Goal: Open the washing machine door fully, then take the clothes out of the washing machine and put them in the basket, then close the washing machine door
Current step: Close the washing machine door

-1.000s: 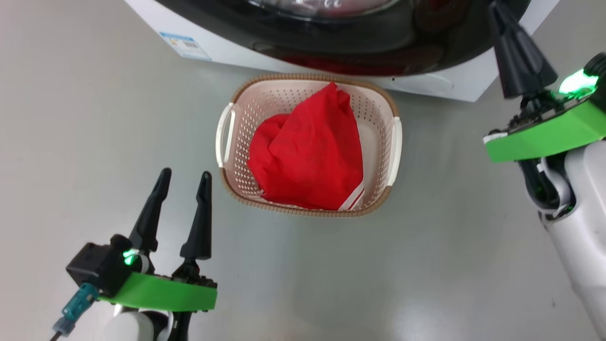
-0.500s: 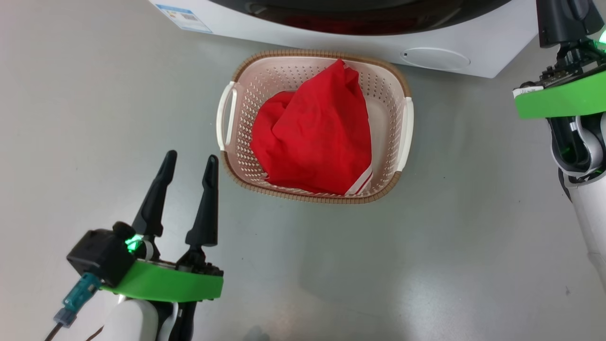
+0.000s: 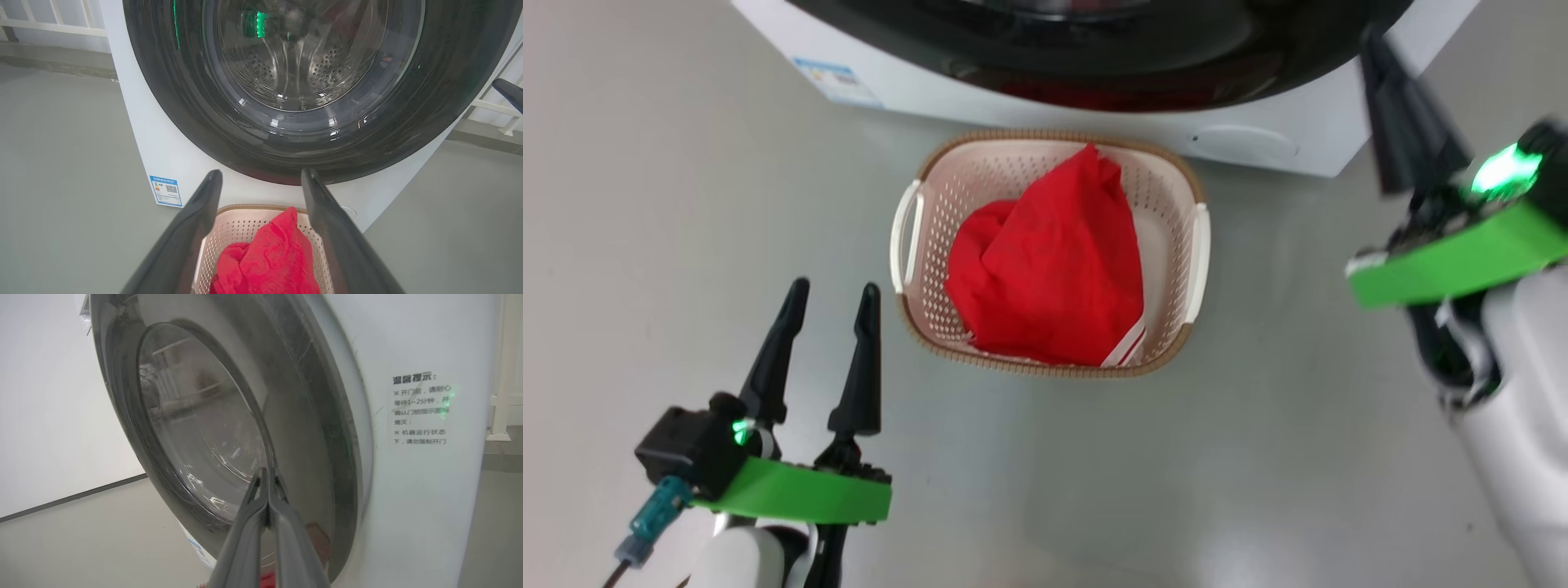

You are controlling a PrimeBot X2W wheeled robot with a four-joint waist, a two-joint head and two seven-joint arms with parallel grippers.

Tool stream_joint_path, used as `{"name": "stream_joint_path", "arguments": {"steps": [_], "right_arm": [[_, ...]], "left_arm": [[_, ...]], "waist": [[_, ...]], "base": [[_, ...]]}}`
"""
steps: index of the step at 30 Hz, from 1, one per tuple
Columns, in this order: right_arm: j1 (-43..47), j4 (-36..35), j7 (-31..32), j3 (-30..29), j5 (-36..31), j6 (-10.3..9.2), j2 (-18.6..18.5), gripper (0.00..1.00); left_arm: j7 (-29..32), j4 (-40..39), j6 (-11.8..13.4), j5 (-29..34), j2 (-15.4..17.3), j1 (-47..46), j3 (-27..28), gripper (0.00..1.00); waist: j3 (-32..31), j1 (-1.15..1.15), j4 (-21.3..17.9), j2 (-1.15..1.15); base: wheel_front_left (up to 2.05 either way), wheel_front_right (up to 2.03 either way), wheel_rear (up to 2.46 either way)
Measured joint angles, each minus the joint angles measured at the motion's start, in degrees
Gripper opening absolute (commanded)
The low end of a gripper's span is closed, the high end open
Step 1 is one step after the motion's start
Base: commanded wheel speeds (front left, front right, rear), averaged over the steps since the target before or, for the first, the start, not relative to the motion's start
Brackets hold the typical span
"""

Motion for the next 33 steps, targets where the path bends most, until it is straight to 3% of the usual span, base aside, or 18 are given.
{"name": "stream_joint_path", "arguments": {"steps": [18,33], "right_arm": [[20.85,-0.98,0.01,-2.31,-0.62,0.0,4.39,1.0],[34.79,-0.63,0.05,-7.75,-1.55,0.0,6.92,1.0]], "left_arm": [[0.0,3.23,-0.57,5.28,0.14,7.53,5.3,1.0],[0.01,3.37,-0.57,5.05,3.54,14.12,5.71,1.0]], "waist": [[-11.85,0.0,-5.77,0.0],[-20.3,0.0,-12.0,0.0]], "base": [[0.0,0.0,0.0],[0.0,0.0,0.0]]}}
